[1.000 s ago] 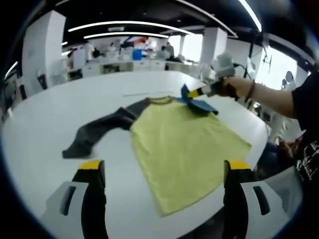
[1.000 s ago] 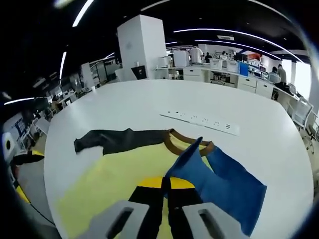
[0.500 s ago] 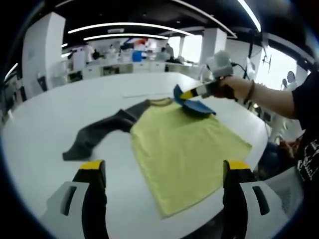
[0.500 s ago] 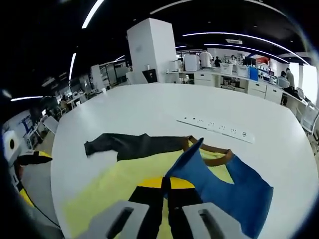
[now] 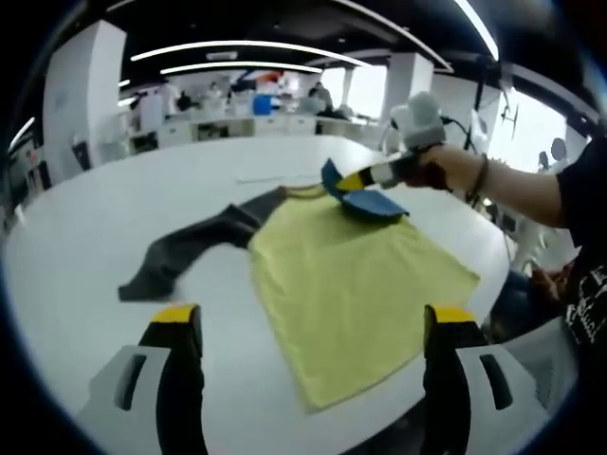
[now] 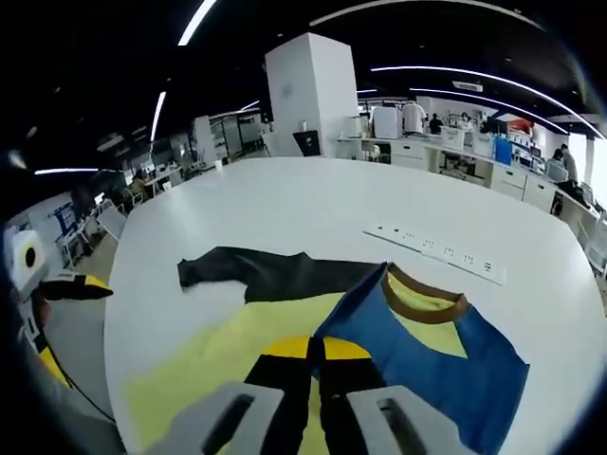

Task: Fold the garment on the visible template until the final outline fits inside the template.

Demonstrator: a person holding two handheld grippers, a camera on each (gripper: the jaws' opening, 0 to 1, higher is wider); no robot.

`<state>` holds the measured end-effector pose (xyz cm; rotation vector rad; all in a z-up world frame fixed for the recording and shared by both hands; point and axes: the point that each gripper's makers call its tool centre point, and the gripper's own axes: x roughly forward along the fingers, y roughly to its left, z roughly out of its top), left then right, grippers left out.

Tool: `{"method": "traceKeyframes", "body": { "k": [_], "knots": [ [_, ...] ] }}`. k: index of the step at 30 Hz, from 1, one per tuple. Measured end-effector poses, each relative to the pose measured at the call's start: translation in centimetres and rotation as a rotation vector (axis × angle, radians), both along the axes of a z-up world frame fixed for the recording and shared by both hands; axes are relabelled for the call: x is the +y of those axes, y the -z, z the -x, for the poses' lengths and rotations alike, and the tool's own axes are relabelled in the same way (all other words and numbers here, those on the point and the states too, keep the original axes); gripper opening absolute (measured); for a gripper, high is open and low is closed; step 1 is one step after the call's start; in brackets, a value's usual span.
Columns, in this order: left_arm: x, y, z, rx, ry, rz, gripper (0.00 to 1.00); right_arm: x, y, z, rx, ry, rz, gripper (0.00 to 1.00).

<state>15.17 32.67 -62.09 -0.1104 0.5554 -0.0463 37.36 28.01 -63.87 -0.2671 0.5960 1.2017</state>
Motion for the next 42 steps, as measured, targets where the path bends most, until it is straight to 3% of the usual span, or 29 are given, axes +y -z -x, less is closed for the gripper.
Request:
{"method": "traceKeyframes", "body": {
  "k": [25, 42],
  "knots": [
    [0.3, 0.4, 0.3, 0.011, -0.022, 0.012, 0.92, 2.8, 0.3, 3.1, 0.016, -0.137, -0.067, 0.0],
    [0.4, 0.7, 0.8, 0.023, -0.02, 0.013, 0.92, 4.0, 3.9, 3.6, 0.062, -0.15, -0.034, 0.0]
  ]
}}
